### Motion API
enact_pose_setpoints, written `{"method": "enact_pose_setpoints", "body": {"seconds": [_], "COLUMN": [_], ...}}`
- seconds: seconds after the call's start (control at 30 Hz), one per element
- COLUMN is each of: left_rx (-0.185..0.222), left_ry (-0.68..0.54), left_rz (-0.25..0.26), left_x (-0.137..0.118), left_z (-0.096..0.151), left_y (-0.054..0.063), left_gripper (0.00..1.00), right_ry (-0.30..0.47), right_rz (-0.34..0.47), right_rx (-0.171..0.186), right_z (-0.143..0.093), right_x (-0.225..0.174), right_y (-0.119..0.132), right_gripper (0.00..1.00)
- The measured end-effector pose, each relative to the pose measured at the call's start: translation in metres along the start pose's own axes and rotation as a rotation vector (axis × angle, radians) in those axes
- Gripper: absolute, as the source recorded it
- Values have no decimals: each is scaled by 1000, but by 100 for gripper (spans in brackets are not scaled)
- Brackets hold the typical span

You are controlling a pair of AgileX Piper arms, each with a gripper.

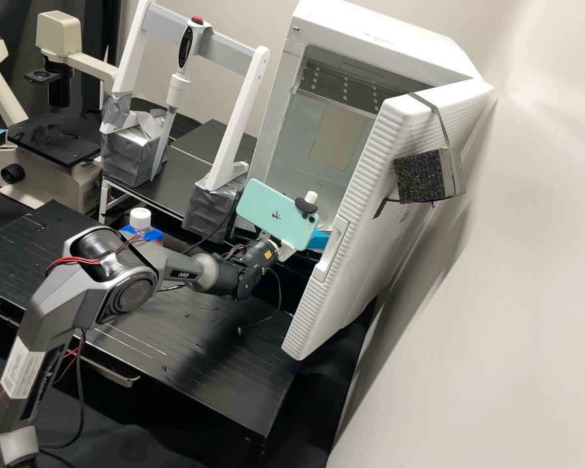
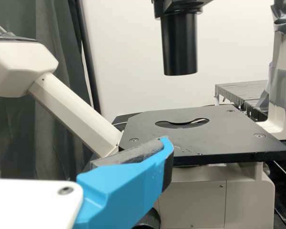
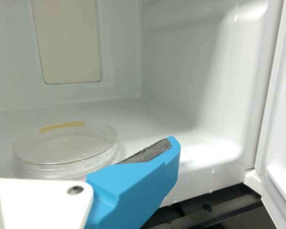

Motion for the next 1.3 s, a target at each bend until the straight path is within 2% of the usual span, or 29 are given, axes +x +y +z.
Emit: {"method": "enact_pose_setpoints", "body": {"seconds": [0.33, 0.47, 0.67, 0.93, 0.97, 1.3], "left_rx": [1, 1, 1, 1, 1, 1], "left_ry": [-2, -1, -1, -1, -1, -1], "left_rz": [0, 0, 0, 0, 0, 0], "left_x": [0, 0, 0, 0, 0, 0], "left_z": [0, 0, 0, 0, 0, 0], "left_y": [0, 0, 0, 0, 0, 0], "left_gripper": [100, 100, 100, 100, 100, 100], "right_ry": [21, 16, 13, -3, -3, -10], "right_rz": [-45, -59, -65, -87, -91, -111], "right_rx": [3, -12, -5, -47, -51, -63], "right_z": [2, 1, 2, 0, 0, 4], "right_x": [13, 15, 15, 20, 20, 20], "right_y": [-9, -9, -10, -7, -6, 0], "right_gripper": [100, 100, 100, 100, 0, 0]}}
